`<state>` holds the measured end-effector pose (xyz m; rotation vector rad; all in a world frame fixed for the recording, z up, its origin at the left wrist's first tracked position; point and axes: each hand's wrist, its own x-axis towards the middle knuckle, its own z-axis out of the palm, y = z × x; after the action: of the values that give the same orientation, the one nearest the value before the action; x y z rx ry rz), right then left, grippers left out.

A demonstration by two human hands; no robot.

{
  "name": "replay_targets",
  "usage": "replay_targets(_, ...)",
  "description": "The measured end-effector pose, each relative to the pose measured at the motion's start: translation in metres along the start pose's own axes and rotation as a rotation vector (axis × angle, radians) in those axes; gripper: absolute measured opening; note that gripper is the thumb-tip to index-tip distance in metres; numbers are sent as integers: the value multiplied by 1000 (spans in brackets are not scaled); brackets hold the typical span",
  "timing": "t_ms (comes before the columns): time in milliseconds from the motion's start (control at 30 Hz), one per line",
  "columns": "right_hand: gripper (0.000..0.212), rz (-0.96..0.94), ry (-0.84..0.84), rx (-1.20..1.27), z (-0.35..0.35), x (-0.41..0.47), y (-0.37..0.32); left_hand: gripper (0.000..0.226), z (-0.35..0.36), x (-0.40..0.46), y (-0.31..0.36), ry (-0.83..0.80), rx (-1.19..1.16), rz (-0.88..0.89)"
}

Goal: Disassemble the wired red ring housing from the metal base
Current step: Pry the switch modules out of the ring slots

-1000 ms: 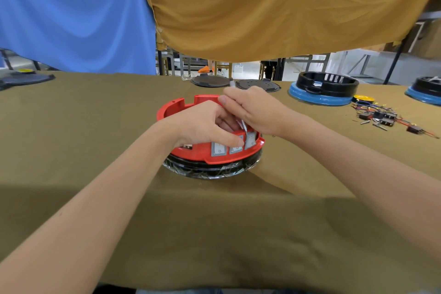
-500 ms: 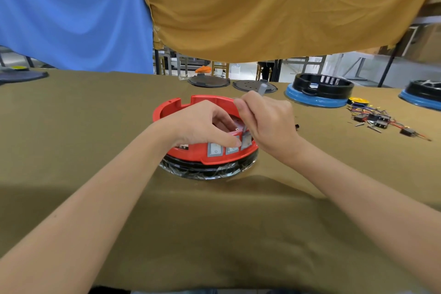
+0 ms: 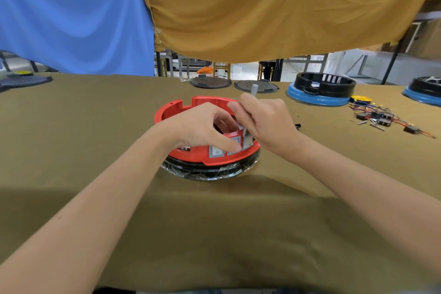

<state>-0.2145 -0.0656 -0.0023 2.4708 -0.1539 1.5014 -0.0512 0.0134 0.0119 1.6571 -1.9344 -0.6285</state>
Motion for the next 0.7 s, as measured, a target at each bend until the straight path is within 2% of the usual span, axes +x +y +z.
replay_targets(133, 36, -88, -76, -8, -3, 4, 4, 42, -1, 1, -1, 1, 2, 1)
replay_targets(400, 29, 105, -267, 89, -3, 7, 6, 48, -1, 0, -2, 6, -5, 1)
replay_targets(533, 36, 133, -430, 104, -1, 16, 8, 47, 0, 0, -1, 8, -25, 12)
replay_targets(700, 38, 114, -590, 128, 1, 28, 13, 34, -1, -2, -1, 11, -73, 23)
